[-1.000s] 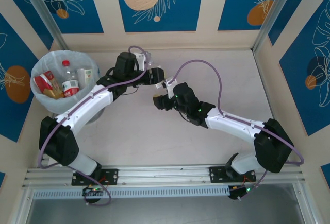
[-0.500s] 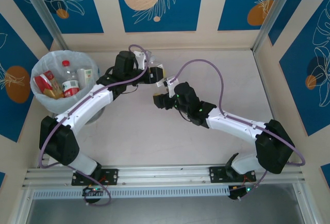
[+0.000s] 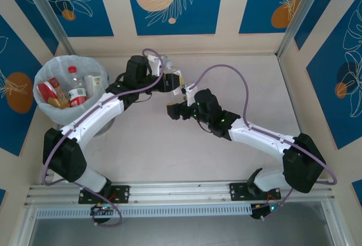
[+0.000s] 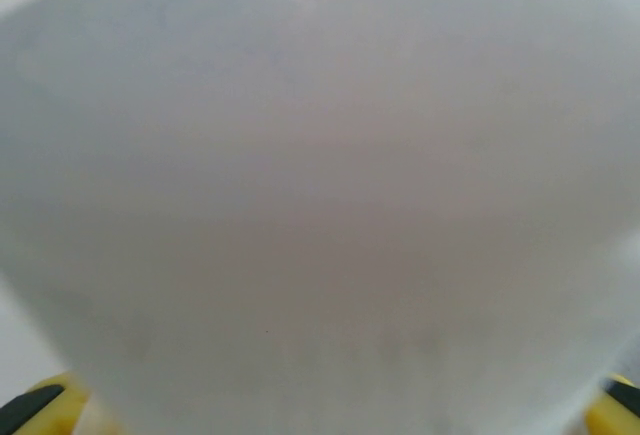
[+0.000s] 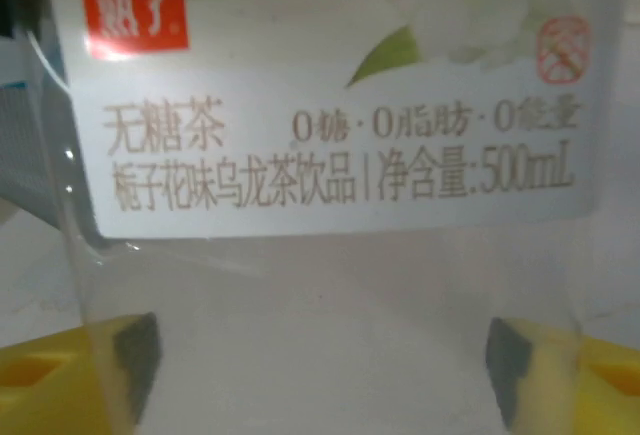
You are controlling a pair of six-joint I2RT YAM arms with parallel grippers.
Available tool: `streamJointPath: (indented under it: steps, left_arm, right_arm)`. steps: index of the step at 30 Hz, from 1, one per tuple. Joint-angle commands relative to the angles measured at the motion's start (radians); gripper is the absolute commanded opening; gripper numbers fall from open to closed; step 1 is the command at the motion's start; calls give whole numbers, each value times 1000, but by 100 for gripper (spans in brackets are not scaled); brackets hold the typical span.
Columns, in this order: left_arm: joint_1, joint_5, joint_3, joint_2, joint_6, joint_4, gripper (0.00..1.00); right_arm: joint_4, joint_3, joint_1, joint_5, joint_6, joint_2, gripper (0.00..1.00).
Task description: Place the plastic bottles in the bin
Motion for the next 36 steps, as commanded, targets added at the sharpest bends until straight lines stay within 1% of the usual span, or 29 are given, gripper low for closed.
streamJointPath:
  steps: [1,4,7,9,10,11,12,14,17,22,24,26,27,30,34,36]
  left_arm:
    - [-9,7,31,-25,35,-6,40]
    - [-7,-23,43,-33,62,-37,40]
    - [-4,-84,64,-51,116,-108,39]
    - [8,-113,73,-68,137,-150,39]
    - [18,-121,76,-81,145,-168,39]
    - [29,-130,79,-98,157,-186,39]
    - [39,-143,84,-111,168,-201,39]
    - [67,-173,106,-142,196,-252,39]
    - [113,-187,152,-180,227,-321,39]
    - [166,-269,241,-228,320,-421,39]
    - [191,-266,287,-235,367,-461,39]
    - [217,-228,350,-232,441,-520,39]
    - [224,-225,376,-230,478,-544,39]
    - [253,-272,453,-228,551,-607,39]
    - [283,-340,490,-250,675,-636,42]
    - [291,-439,513,-253,728,-668,43]
  right_arm:
    - [66,-26,-9,-66,-14,-57,100]
    - [55,-40,-12,-56,-34,-89,99]
    - [61,-71,-25,-4,-31,-146,100]
    - [60,-97,-44,71,15,-182,100]
    - [38,-103,-64,128,62,-197,100]
    - [2,-104,-93,162,115,-206,100]
    - [-33,-107,-123,166,152,-213,100]
    - [-59,-134,-185,149,229,-225,100]
    - [-49,-176,-234,125,296,-240,100]
    - [-57,-180,-254,124,303,-232,100]
    - [-58,-172,-257,115,297,-222,100]
    - [-60,-161,-262,94,286,-206,100]
    - [-60,-153,-262,85,282,-198,100]
    - [-66,-130,-263,61,274,-172,100]
    - [-71,-108,-263,43,274,-148,100]
    - [-71,-105,-263,41,275,-145,100]
